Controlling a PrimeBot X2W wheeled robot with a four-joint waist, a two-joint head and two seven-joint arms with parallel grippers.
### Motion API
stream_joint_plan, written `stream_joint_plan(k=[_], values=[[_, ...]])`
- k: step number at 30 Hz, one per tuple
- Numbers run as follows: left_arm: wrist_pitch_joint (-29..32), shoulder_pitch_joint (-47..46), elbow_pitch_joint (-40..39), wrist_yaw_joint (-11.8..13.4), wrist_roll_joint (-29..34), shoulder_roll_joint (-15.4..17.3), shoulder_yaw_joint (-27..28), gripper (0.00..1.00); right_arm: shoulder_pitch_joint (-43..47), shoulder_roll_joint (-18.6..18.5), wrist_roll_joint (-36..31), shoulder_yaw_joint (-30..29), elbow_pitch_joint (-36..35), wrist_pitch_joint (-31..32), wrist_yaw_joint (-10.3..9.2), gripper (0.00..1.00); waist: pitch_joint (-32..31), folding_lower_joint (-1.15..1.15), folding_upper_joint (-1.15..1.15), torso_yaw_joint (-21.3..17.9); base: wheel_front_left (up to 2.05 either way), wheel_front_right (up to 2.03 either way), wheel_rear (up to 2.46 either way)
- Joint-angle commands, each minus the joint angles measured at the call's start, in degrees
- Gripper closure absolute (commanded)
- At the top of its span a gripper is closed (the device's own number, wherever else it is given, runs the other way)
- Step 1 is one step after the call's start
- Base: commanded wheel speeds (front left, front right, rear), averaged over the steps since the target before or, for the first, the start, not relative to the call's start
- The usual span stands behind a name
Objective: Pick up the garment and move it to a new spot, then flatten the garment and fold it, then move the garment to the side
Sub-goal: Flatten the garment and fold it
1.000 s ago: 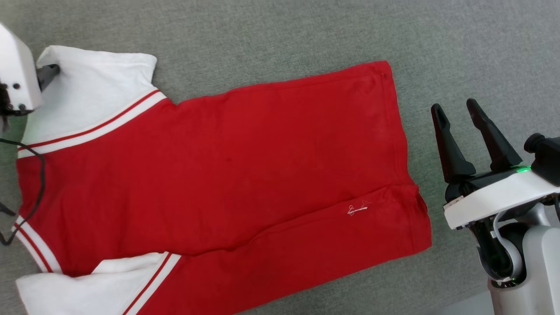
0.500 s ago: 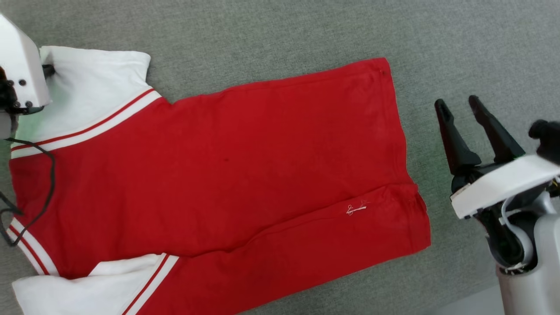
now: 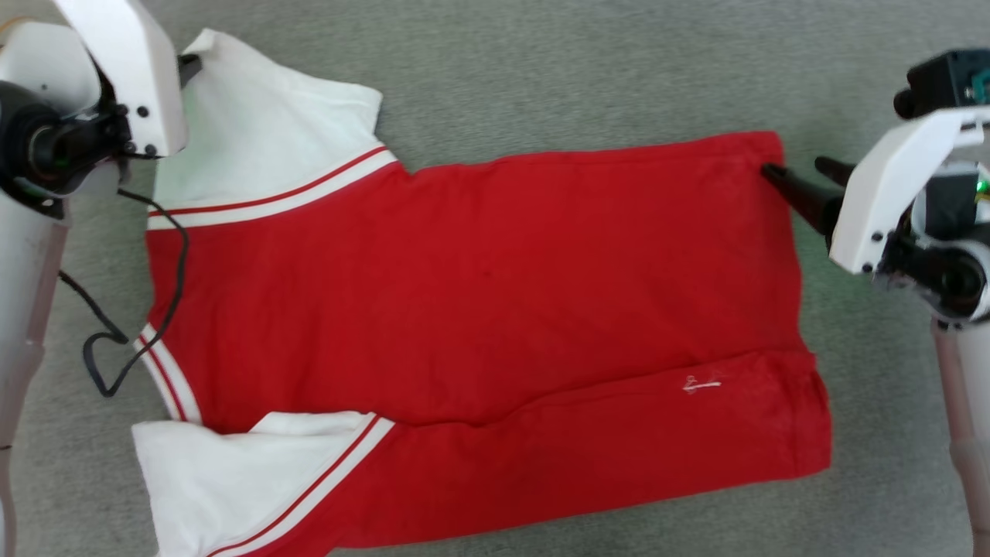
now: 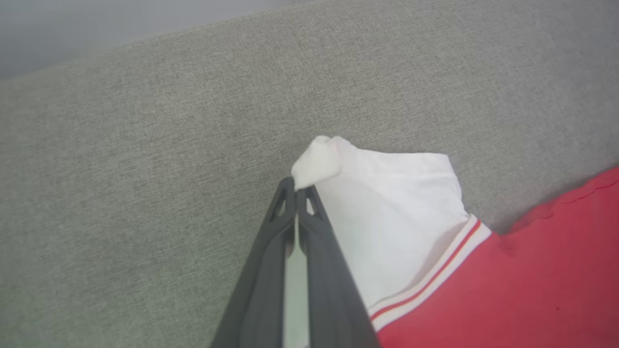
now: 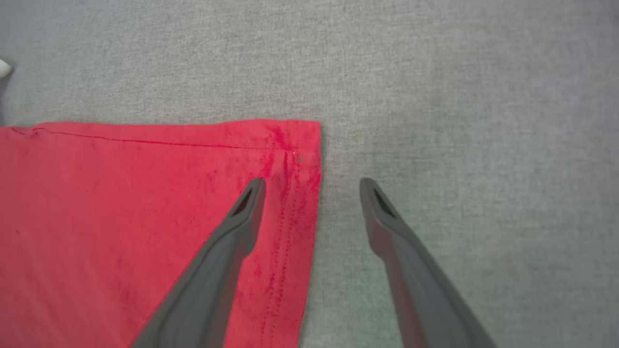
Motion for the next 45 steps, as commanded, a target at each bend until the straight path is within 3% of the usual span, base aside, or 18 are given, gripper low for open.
stream_joint_plan(k=[1,10,11,12,13,20,27,33,45], values=[[-0.3,-0.6,-0.2,-0.2,0.1,-0.4,-0.1,1.0,-1.5,0.0,-0.4,-0.2,1.1,0.9,-0.02,0.0,0.5,-0.01,0.0,1.5,0.0,0.0,0.0],[-1.8,-2.3,-1.2,-1.3,0.3,-2.5,-1.3,1.0,-8.2,2.3,-5.6,-0.2,13.2,7.8,-0.02,0.0,2.3,-0.01,0.0,4.2,0.0,0.0,0.0],[-1.9,-2.2,-1.1,-1.4,0.2,-2.5,-1.4,1.0,-8.1,2.8,-5.8,0.0,14.7,8.9,-0.02,0.11,2.4,-0.01,0.0,4.2,0.0,0.0,0.0],[-1.9,-2.2,-1.0,-1.4,0.1,-2.5,-1.4,1.0,-8.0,3.4,-5.9,0.0,15.7,9.7,-0.02,0.62,2.4,-0.01,0.0,4.2,0.0,0.0,0.0],[-2.0,-2.1,-0.9,-1.5,0.0,-2.4,-1.4,1.0,-8.0,3.9,-6.1,0.2,16.6,10.5,-0.02,1.0,2.4,-0.01,0.0,4.3,0.0,0.0,0.0],[-3.0,-1.6,0.3,-2.1,-0.7,-2.8,-1.4,1.0,-9.9,2.7,-5.9,1.0,16.5,10.8,-0.02,1.0,1.7,-0.01,0.0,4.9,0.0,0.0,0.0],[-6.3,1.2,0.3,-2.7,-2.0,-2.6,-0.2,1.0,-9.3,-1.0,-4.4,1.3,9.6,7.3,-0.02,1.0,-1.5,-0.01,0.0,5.9,0.0,0.0,0.0],[-10.6,8.8,-2.3,-3.0,-4.2,-1.7,1.5,1.0,-2.2,-3.8,-2.7,0.5,3.1,4.8,-0.02,1.0,-7.5,-0.01,0.0,6.7,0.0,0.0,0.0],[-18.0,36.1,-14.5,3.1,-9.8,1.6,7.1,1.0,19.0,-2.7,-1.1,-5.5,-5.1,3.1,-0.03,1.0,-17.2,-0.01,0.0,7.0,0.0,0.0,0.0]])
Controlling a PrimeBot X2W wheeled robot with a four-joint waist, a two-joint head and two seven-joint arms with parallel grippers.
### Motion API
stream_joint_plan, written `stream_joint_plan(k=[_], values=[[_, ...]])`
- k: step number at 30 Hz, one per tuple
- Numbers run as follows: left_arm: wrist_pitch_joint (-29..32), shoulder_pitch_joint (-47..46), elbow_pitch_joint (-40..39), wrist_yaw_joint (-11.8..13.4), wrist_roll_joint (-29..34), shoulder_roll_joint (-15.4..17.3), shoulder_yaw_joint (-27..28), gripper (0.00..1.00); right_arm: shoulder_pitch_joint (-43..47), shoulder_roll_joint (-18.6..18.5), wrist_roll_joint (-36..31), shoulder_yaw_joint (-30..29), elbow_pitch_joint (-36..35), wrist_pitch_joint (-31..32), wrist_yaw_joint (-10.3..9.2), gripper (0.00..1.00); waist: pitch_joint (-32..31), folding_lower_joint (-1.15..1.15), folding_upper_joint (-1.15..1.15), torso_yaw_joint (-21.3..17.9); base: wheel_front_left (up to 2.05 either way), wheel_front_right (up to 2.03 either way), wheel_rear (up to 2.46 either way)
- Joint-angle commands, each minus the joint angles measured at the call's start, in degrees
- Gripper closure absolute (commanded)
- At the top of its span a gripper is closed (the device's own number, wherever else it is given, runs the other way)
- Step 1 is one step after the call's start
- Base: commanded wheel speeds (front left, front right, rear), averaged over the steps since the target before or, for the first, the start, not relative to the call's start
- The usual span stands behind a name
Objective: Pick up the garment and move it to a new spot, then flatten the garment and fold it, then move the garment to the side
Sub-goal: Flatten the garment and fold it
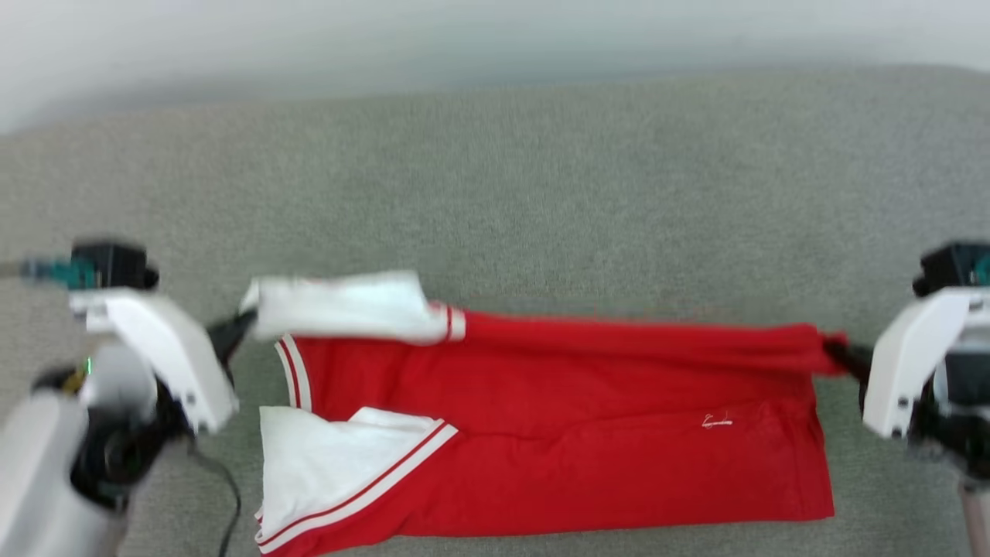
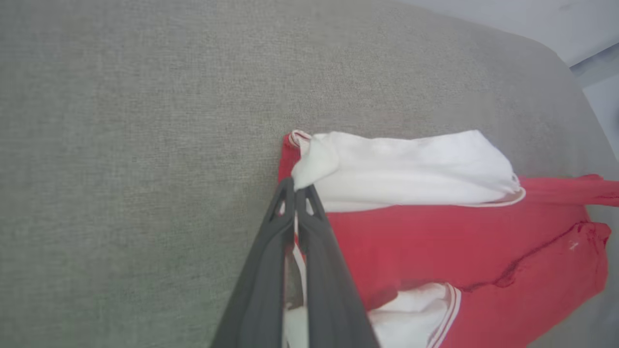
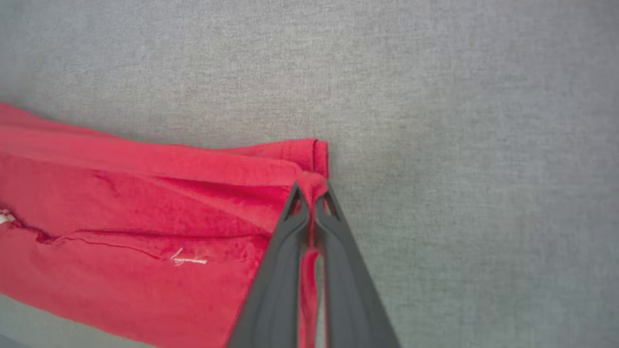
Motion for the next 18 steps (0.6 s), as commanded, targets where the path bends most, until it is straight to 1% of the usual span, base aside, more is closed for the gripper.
stream_joint_plan(k=[1,6,9,10,11,12,13,14,18], values=[[-0.9,3.4,-1.5,1.1,-0.4,0.6,0.7,1.0,2.5,0.5,0.0,-0.8,-0.7,-0.5,-0.04,1.0,-2.4,0.01,0.0,0.1,0.0,0.0,0.0],[-3.5,15.2,-7.5,3.8,-2.3,-0.1,1.9,1.0,9.7,2.3,0.0,-3.7,-1.4,-2.1,-0.04,1.0,-3.7,0.01,0.0,0.5,0.0,0.0,0.0],[-3.9,20.5,-9.2,5.2,-3.6,-0.8,2.0,1.0,12.7,3.2,-0.7,-4.2,-1.0,-3.4,-0.04,1.0,-3.7,0.01,0.0,0.8,0.0,0.0,0.0],[-4.2,21.8,-9.6,5.5,-3.4,-0.8,1.8,1.0,13.4,3.3,-1.2,-4.1,-0.7,-3.8,-0.04,0.89,-3.7,0.01,0.0,0.8,0.0,0.0,0.0],[-4.2,22.9,-9.7,5.6,-3.7,-1.2,1.4,1.0,14.0,3.3,-1.6,-3.7,-0.6,-4.6,-0.04,0.51,-3.6,0.01,0.0,0.9,0.0,0.0,0.0],[-4.1,23.9,-9.9,5.3,-4.3,-2.0,0.9,0.65,14.4,3.9,-1.1,-3.4,-0.3,-5.3,-0.04,0.0,-3.6,0.01,0.0,0.9,0.0,0.0,0.0],[-4.4,24.6,-9.9,5.3,-4.4,-2.4,0.8,0.08,14.9,4.2,-0.7,-3.2,-0.1,-5.9,-0.04,0.0,-3.6,0.01,0.0,0.9,0.0,0.0,0.0],[-4.8,25.2,-9.8,5.2,-4.2,-2.4,0.6,0.0,15.4,4.1,-0.9,-3.0,0.1,-6.5,-0.04,0.0,-3.7,0.01,0.0,0.9,0.0,0.0,0.0],[-7.1,26.7,-9.4,4.7,-3.7,-3.8,0.3,0.0,16.7,4.2,-0.1,-2.5,0.0,-9.1,-0.04,0.0,-4.7,0.01,0.0,0.7,0.0,0.0,0.0]])
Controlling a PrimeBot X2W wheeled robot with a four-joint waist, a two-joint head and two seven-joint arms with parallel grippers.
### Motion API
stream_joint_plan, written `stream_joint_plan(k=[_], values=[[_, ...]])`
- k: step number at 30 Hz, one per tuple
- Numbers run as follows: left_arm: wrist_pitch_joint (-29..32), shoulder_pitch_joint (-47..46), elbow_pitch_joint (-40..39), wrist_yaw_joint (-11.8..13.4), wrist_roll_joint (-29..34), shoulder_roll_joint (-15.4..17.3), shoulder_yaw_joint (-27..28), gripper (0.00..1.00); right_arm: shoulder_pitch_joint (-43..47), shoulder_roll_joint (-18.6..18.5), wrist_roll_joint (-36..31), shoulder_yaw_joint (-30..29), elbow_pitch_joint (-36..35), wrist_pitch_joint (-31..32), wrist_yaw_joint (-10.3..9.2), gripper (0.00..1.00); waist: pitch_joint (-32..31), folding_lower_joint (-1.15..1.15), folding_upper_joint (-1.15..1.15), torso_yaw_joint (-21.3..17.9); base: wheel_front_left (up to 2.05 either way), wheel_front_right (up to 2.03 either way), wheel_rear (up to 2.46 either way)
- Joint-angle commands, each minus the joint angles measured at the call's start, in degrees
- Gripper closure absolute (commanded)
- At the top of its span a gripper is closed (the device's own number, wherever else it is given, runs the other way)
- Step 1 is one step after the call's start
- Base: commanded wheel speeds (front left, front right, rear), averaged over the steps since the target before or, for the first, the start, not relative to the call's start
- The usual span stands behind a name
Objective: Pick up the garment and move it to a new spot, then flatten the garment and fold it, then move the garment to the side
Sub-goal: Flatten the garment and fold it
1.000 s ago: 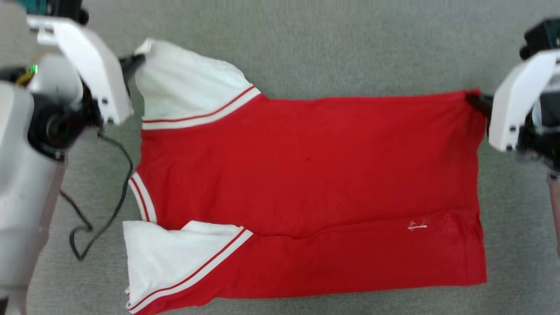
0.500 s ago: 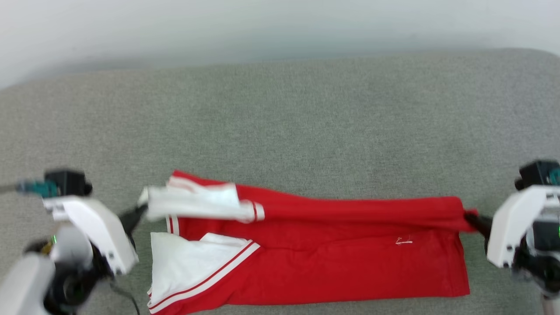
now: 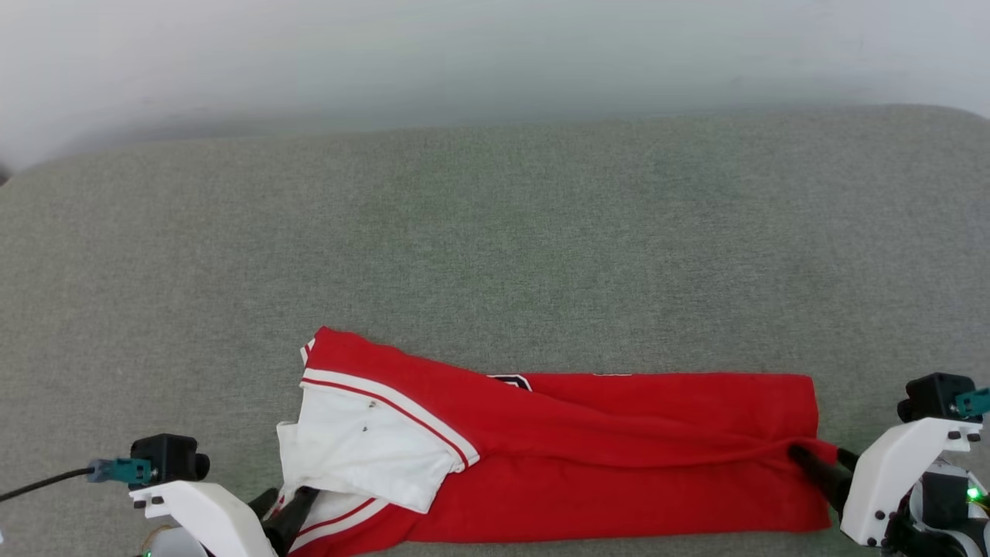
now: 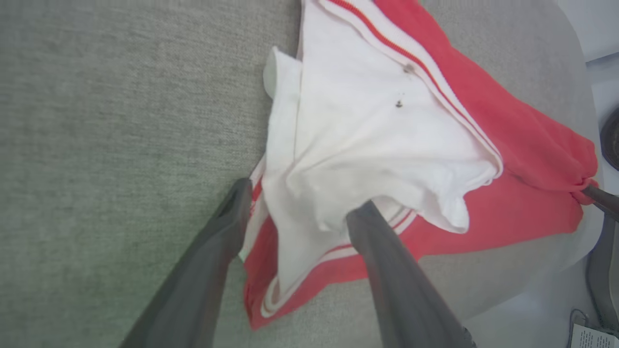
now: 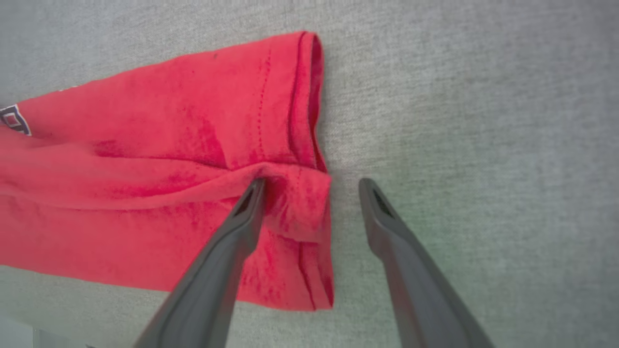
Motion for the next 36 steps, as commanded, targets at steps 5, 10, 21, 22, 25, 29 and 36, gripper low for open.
stream_joint_plan(k=[5,10,21,22,25,29,36], values=[[-8.3,1.1,-1.8,1.3,4.6,-0.9,1.7,0.0,1.9,-1.0,0.7,-1.4,-5.5,-4.1,-0.04,0.0,-2.6,0.01,0.0,-0.4,0.0,0.0,0.0],[-16.3,-0.5,-4.6,3.6,9.4,-2.2,3.4,0.0,2.3,-1.6,-0.8,-4.1,-11.9,-3.3,-0.04,0.0,-4.8,0.01,0.0,-0.1,0.0,0.0,0.0],[-32.9,-3.1,-7.6,6.2,20.3,-6.3,2.7,0.0,3.2,-2.3,-5.0,-9.9,-15.1,11.7,-0.04,0.0,-6.7,0.01,0.0,3.4,0.0,0.0,0.0],[-33.9,-3.3,-7.5,6.3,21.2,-6.6,2.2,0.0,3.5,-1.9,-5.2,-10.3,-14.7,12.5,-0.04,0.0,-6.7,0.01,0.0,4.0,0.0,0.0,0.0],[-35.9,-3.9,-7.4,5.9,23.6,-7.4,1.0,0.0,4.2,-0.4,-5.9,-11.1,-13.0,14.0,-0.04,0.0,-6.1,0.01,0.0,5.7,0.0,0.0,0.0],[-36.9,-5.6,-7.5,5.1,25.8,-7.9,-0.4,0.0,3.5,1.4,-6.2,-11.7,-9.6,14.5,-0.04,0.0,-4.3,0.01,0.0,7.5,0.0,0.0,0.0],[-37.3,-7.4,-8.1,4.7,28.0,-8.0,-1.8,0.0,0.7,2.6,-6.2,-11.2,-3.1,14.9,-0.04,0.0,-1.3,0.01,0.0,9.3,0.0,0.0,0.0]])
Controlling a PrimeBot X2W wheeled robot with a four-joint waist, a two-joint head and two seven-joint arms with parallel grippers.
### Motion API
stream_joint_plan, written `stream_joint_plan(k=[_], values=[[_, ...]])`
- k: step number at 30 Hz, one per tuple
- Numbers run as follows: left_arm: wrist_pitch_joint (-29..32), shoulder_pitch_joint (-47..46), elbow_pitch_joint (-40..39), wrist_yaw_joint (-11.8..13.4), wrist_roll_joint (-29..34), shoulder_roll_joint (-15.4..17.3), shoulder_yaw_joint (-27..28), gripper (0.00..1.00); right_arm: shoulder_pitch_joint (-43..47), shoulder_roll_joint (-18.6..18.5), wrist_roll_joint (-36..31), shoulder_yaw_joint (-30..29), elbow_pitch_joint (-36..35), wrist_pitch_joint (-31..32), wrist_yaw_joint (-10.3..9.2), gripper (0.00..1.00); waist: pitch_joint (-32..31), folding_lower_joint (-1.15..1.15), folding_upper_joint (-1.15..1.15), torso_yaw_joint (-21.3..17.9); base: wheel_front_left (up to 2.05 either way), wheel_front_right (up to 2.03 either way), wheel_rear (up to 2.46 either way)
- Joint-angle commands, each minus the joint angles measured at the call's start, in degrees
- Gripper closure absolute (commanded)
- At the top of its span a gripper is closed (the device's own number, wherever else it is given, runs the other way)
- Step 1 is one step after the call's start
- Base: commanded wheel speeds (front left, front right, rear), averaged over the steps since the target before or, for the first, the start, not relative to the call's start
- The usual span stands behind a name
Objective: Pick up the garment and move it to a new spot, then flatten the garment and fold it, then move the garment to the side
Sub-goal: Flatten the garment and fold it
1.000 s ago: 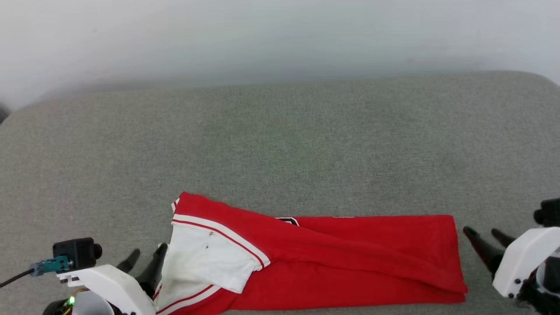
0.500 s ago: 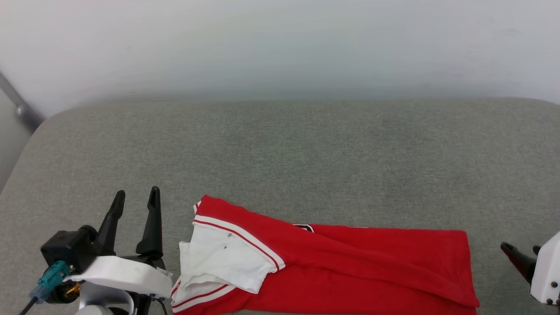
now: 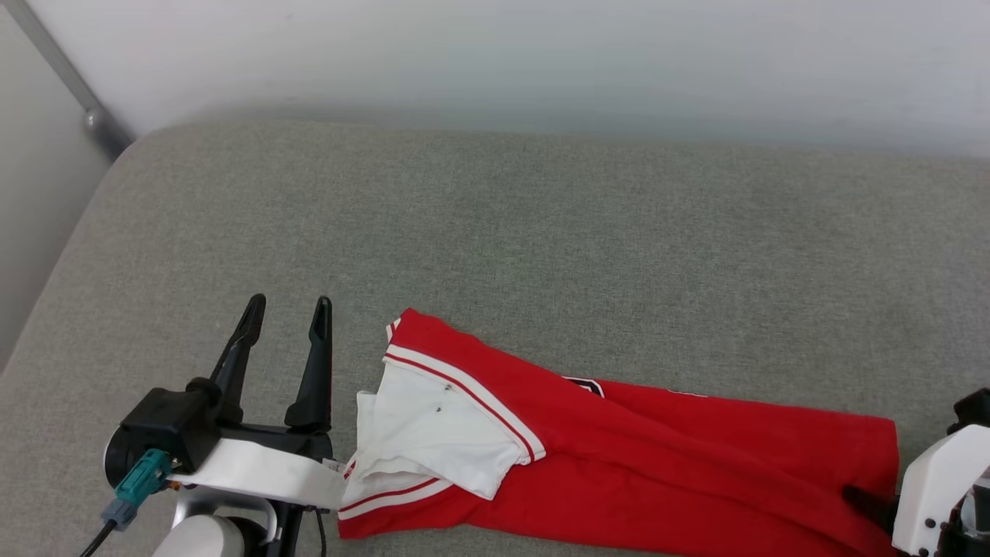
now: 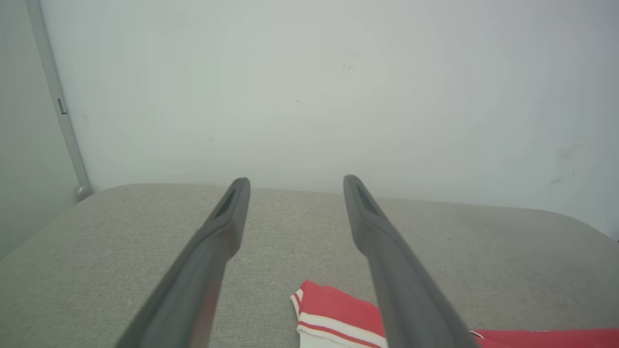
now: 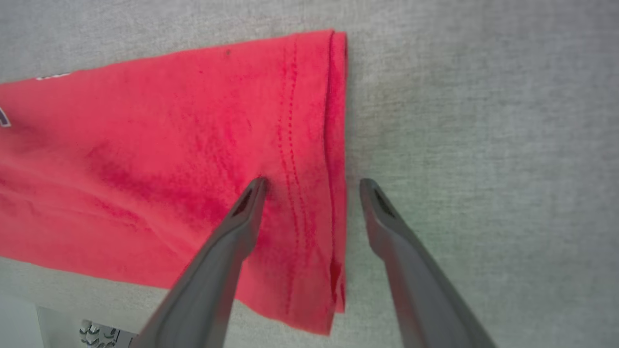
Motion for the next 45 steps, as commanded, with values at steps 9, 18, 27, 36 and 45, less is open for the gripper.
stream_joint_plan(k=[9,18,27,36,45], values=[[0.0,-1.1,-0.2,0.3,0.6,0.0,-0.6,0.0,-1.4,2.1,2.1,2.9,6.8,2.1,-0.03,1.0,2.1,-0.01,0.0,0.6,0.0,0.0,0.0],[0.9,0.0,0.6,1.1,0.9,1.0,-0.7,0.0,-4.7,-1.5,3.6,5.3,3.8,0.3,-0.03,1.0,0.0,-0.01,0.0,-0.9,0.0,0.0,0.0],[2.0,1.2,1.1,2.6,1.8,0.9,-1.5,0.0,-5.2,-5.2,1.7,-0.1,-0.7,2.2,-0.04,1.0,-1.9,-0.01,0.0,-3.6,0.0,0.0,0.0],[1.5,1.5,1.6,2.8,1.7,0.8,-2.1,0.0,-4.6,-7.7,-0.9,-12.4,-4.0,5.7,-0.04,1.0,-2.5,-0.01,0.0,-5.9,0.0,0.0,0.0],[1.3,1.7,1.1,3.5,1.3,1.3,-1.0,0.0,-8.5,3.2,10.1,-12.3,-4.7,13.9,-0.04,1.0,-2.5,-0.01,0.0,-7.0,0.0,0.0,0.0]])
